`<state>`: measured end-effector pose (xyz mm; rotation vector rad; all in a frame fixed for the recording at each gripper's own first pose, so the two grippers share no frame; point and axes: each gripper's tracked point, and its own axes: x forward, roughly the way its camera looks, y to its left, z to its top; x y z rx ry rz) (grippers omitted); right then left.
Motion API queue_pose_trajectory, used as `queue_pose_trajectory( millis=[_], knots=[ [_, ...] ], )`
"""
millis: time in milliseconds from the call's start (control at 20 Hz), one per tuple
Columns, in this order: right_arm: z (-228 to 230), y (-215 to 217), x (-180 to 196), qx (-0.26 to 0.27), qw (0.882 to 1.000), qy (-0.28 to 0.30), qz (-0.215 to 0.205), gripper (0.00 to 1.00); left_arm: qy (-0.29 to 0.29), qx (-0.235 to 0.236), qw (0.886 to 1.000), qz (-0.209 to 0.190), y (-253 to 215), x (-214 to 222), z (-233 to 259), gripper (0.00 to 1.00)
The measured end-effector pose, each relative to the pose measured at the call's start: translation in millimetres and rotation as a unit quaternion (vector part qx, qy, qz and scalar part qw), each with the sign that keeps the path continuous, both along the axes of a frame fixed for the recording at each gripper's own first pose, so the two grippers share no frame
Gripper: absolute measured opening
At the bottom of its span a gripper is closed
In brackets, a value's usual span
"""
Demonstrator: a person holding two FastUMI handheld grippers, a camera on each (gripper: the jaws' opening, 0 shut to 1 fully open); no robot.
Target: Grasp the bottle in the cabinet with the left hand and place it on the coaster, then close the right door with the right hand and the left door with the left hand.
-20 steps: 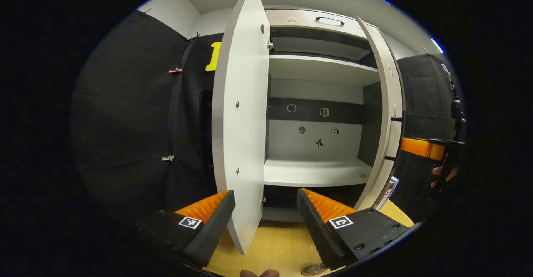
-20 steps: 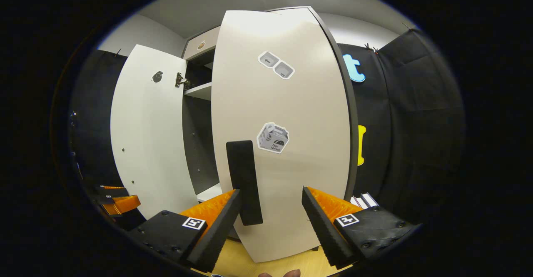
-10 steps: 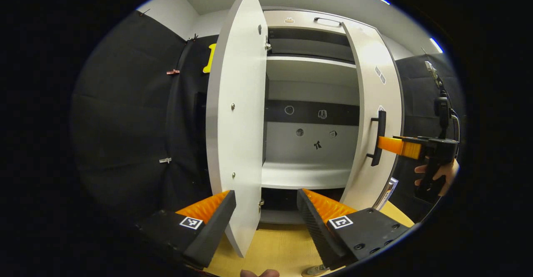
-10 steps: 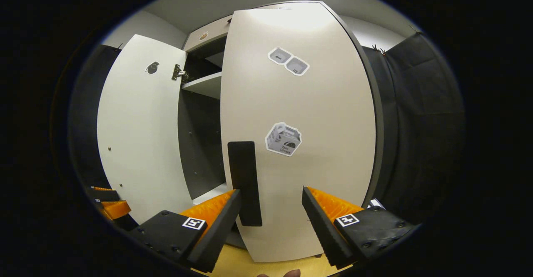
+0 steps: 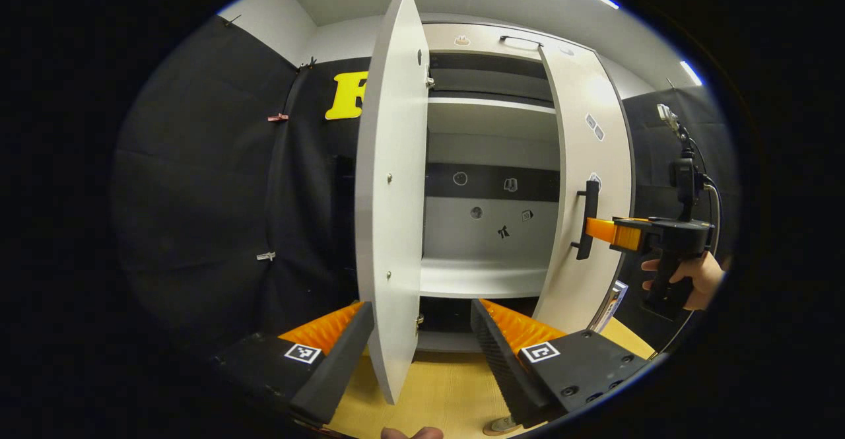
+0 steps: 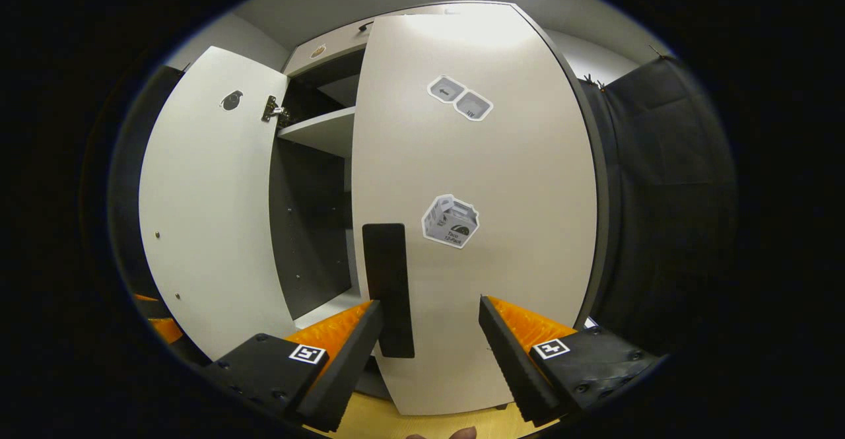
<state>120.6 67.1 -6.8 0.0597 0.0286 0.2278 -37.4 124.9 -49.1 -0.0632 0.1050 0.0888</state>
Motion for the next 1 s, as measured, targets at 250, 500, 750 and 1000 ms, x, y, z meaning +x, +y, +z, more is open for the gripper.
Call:
queue_pose_trajectory(
  millis=[250, 500, 750, 1000],
  knots=[
    [7, -8, -39, -0.019, 1.000, -0.010, -0.011, 0.98, -0.013, 0.010, 1.000, 0.000, 26, -13, 17, 0.94],
    [14, -21, -73, -0.030, 0.999, -0.017, -0.038, 0.96, -0.017, 0.007, 1.000, 0.002, 61, -15, 25, 0.94],
    [13, -35, -103, -0.031, 0.997, -0.014, -0.064, 0.95, -0.019, 0.036, 0.999, 0.028, 109, -6, 29, 0.94],
    [13, -42, -120, -0.033, 0.996, -0.011, -0.082, 0.95, -0.024, 0.038, 0.998, 0.045, 140, 24, 24, 0.94]
  ],
)
